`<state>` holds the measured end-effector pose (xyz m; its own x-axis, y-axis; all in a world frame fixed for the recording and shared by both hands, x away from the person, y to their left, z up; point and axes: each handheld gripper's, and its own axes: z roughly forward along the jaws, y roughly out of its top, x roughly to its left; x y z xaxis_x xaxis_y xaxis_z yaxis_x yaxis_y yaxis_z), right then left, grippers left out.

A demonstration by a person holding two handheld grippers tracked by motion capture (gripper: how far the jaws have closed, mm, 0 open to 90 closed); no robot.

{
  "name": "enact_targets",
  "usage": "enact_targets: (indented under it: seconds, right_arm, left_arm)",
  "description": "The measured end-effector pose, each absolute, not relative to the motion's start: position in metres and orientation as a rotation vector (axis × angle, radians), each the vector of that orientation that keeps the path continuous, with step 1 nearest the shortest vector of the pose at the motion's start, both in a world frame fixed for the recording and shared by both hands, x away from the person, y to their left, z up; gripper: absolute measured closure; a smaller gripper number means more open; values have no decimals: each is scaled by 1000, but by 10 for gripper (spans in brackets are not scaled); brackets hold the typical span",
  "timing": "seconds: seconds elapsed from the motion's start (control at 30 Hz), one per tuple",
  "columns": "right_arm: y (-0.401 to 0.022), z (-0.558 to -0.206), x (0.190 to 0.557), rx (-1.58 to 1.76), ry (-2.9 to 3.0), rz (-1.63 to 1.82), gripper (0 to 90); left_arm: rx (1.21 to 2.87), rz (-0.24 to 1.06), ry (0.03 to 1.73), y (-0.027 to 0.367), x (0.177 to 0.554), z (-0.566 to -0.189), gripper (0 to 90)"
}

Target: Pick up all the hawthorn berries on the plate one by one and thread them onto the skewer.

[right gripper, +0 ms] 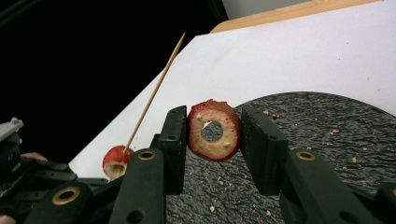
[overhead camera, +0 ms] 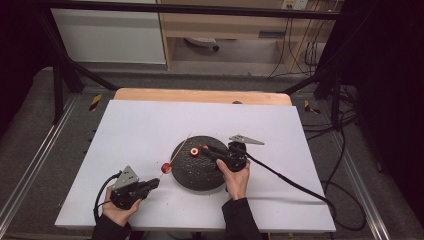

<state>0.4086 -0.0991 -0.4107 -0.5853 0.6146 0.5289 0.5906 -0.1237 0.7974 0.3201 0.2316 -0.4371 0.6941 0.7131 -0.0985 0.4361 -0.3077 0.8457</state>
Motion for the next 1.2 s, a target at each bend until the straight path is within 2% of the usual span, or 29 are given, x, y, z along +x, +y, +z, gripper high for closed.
enact_targets:
  seconds: [0.63, 1.2]
  right_arm:
    - [-91, -420, 405, 1493, 1823, 1999, 630]
    - [-108, -404, 409, 1497, 1681, 2071, 631]
  left_arm:
    - [1947, 359, 881, 225, 316, -438, 883]
    - [1951, 355, 878, 219, 314, -440, 883]
